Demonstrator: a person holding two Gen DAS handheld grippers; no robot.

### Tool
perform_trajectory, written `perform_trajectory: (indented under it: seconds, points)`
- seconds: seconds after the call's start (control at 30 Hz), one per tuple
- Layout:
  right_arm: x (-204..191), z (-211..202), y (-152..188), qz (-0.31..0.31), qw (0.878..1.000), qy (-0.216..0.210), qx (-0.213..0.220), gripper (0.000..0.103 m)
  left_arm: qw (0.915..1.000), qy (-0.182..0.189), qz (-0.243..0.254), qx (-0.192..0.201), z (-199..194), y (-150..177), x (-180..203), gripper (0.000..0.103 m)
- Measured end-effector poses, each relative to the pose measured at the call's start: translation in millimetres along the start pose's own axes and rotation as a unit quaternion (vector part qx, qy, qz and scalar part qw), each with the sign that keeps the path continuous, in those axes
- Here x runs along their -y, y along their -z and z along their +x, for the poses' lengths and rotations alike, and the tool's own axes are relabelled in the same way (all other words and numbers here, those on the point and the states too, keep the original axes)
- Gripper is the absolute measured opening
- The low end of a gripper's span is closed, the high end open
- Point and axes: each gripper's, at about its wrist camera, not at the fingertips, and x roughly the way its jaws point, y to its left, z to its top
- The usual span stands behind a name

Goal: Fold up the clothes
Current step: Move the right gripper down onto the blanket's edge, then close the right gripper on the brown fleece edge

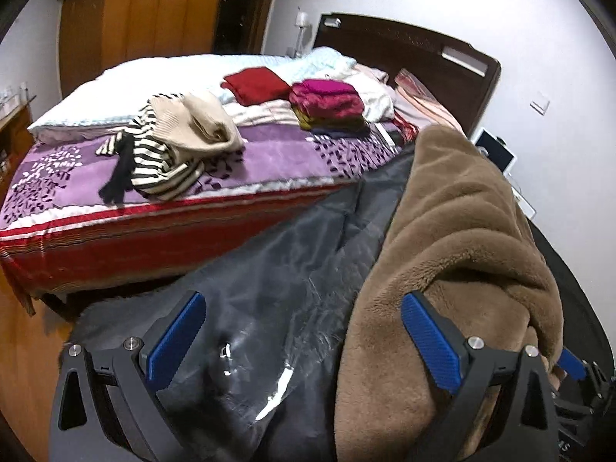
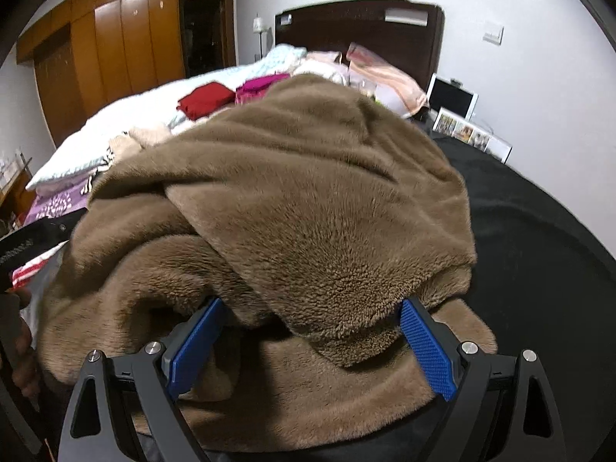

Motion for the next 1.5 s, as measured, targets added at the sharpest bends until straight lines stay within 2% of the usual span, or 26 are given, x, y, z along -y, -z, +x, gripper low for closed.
perform_trajectory:
  seconds: [0.13,0.33,0.6,1.0,1.27,1.37,1.5]
  points:
    - [8.9,16.0,3.6,0.006,0.999,-0.01,-0.031,0.095,1.0,-0.005,0.008,0.001,-0.5,3.6,4.3,0.102]
    - [8.6,16.0,5.7,-0.023,0.999,-0.014,-0.04,0.096,1.0,-0.007,0.006,0.003,-3.9,5.0,4.8,0.102]
    - [17.5,10.4,12.3,-0.059,0.996,-0.045,-0.056,0.096,0.9997,-0.019,0.016,0.007,-10.0,7.2,12.4,0.102]
    - [28.6,-7.9,34.0,-0.088,0.993,-0.063,-0.057,0.096,0.9993,-0.023,0.029,0.009,-20.3,13.3,25.4,0.102]
    - [50.3,-24.5,54.1,-0.085,0.993,-0.064,-0.059,0.096,0.9988,0.001,0.049,-0.004,-23.7,23.7,44.2,0.102]
    - [70.2,-29.3,64.3,-0.059,0.994,-0.058,-0.072,0.102,0.9976,0.012,0.068,-0.007,-27.8,31.4,55.1,0.102]
    - [101.9,-46.2,80.6,-0.03,0.996,-0.041,-0.072,0.102,0.9949,0.039,0.091,-0.018,-32.2,43.8,72.8,0.102]
